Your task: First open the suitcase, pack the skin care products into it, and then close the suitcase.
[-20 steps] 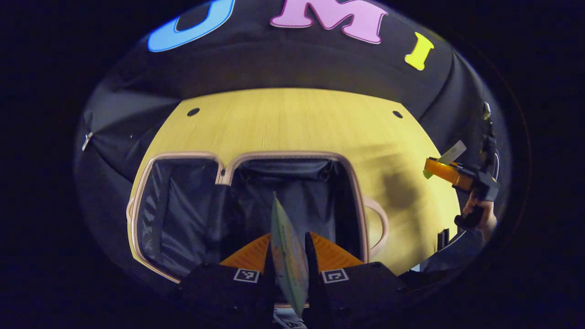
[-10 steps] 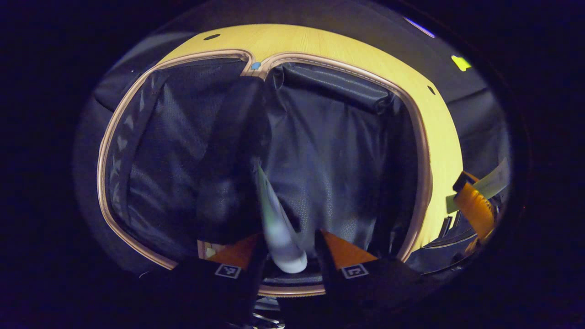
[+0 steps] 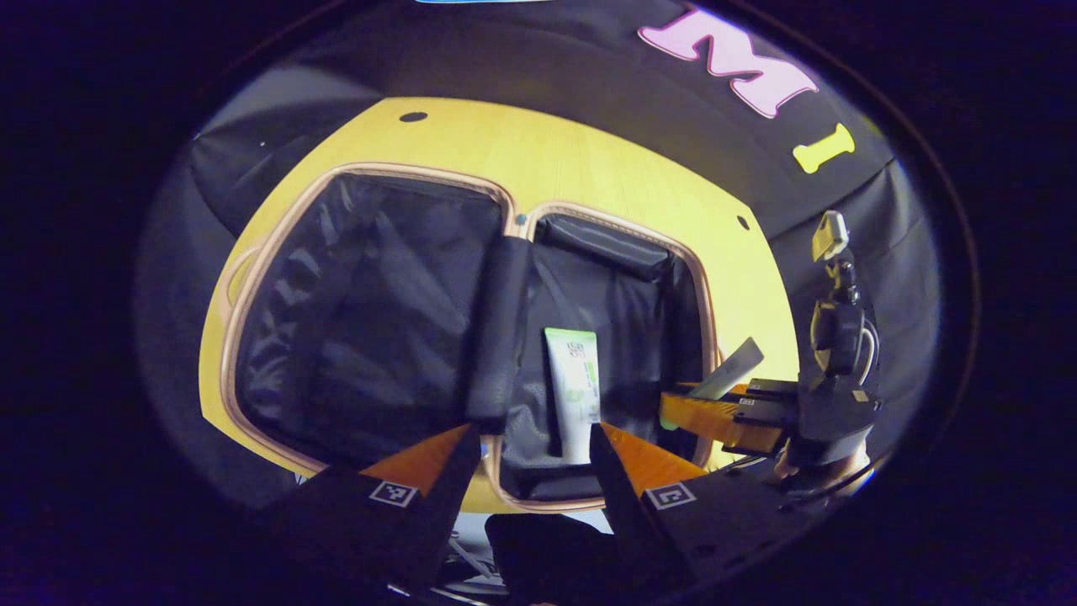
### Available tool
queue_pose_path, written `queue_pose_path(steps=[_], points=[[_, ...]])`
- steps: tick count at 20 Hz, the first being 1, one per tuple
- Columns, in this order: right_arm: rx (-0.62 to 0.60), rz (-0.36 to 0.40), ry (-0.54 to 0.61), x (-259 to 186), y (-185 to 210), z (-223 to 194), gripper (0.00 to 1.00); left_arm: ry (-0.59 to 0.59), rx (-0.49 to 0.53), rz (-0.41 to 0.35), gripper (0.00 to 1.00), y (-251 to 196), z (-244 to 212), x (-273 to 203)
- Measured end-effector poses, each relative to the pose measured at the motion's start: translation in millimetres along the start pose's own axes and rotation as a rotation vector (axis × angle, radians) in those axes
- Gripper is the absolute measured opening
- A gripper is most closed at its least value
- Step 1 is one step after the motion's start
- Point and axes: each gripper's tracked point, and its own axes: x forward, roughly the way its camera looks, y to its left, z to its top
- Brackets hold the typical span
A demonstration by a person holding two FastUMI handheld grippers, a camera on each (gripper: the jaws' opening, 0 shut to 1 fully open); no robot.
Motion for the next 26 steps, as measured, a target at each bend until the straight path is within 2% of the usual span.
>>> queue_pose_path(steps=[2, 3, 5, 7, 11, 15, 17, 20, 23, 25, 26], points=[[0.014, -0.030, 0.008, 2, 1, 1, 0.33, -0.069, -0.010, 0.070, 0.83, 47, 18, -13], [0.034, -0.016, -0.025, 4, 5, 6, 0.27, -0.085, -0.035, 0.104, 0.84, 68, 23, -16], [0.090, 0.080, -0.080, -1, 28, 15, 0.65, -0.092, -0.126, 0.115, 0.84, 98, 22, -15], [0.094, 0.099, -0.144, -12, 30, 24, 0.98, -0.104, -0.183, 0.115, 0.84, 120, 21, -11], [0.100, 0.119, -0.273, -52, 20, 40, 0.98, -0.187, -0.199, 0.188, 0.84, 171, 48, -25], [0.121, 0.051, -0.355, -76, -18, 47, 0.98, -0.326, -0.223, 0.251, 0.84, 224, 112, -39], [0.169, 0.021, -0.382, -82, -35, 51, 0.97, -0.352, -0.251, 0.301, 0.84, 250, 130, -35], [0.230, 0.002, -0.426, -92, -48, 57, 0.98, -0.237, -0.328, 0.376, 0.84, 284, 114, -8], [0.246, -0.009, -0.428, -96, -56, 53, 0.97, -0.106, -0.466, 0.351, 0.85, 302, 89, 26], [0.246, -0.018, -0.423, -96, -59, 47, 0.97, -0.072, -0.518, 0.317, 0.85, 302, 84, 38], [0.243, -0.025, -0.418, -96, -61, 44, 0.98, -0.098, -0.500, 0.323, 0.77, 308, 90, 42]])
